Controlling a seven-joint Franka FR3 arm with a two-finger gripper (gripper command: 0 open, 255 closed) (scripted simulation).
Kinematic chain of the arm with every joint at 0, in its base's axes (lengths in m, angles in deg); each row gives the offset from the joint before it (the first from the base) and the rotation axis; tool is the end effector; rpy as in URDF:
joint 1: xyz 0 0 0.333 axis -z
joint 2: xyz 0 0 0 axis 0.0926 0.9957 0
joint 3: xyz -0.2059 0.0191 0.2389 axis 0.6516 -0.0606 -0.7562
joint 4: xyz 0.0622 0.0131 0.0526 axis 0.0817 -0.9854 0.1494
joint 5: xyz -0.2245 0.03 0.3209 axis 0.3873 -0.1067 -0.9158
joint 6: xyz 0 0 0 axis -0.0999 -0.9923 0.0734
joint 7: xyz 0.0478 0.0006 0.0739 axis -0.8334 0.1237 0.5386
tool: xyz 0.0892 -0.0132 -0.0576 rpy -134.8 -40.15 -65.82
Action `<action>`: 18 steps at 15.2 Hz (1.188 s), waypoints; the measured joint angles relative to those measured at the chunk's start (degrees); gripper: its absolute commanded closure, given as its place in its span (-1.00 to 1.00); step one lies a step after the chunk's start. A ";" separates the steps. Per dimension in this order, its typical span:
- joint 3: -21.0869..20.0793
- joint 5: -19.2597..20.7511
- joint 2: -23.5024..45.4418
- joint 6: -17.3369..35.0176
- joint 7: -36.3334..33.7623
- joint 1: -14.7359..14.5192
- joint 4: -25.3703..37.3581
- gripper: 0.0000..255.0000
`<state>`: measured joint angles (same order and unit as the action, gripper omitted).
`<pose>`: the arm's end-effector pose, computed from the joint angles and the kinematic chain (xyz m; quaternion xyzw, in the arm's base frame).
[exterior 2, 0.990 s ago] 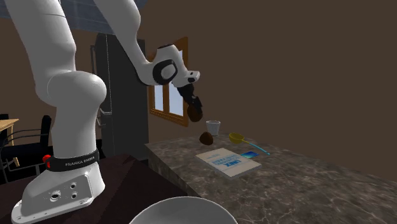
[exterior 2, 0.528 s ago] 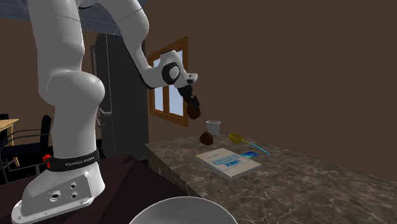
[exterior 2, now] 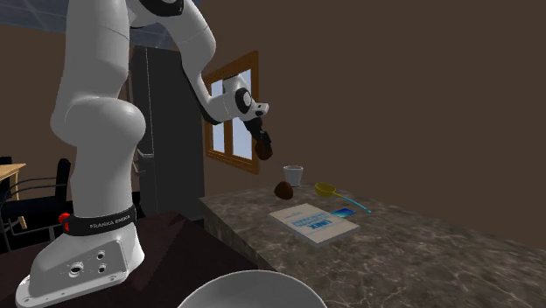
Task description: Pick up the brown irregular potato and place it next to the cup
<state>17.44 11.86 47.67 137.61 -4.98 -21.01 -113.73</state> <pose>0.5466 0.1398 0.3588 -0.9465 0.1370 -0.2848 0.0660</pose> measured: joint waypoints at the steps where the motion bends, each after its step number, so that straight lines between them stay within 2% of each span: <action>1: -0.18 0.34 1.27 -1.09 -1.11 -0.74 2.18 1.00; 4: 0.29 2.12 4.81 -1.66 -4.17 -2.51 6.01 1.00; 18: 8.70 10.54 13.85 7.22 -13.99 -9.03 6.46 1.00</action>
<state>26.14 22.40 61.52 144.83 -18.97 -30.04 -107.27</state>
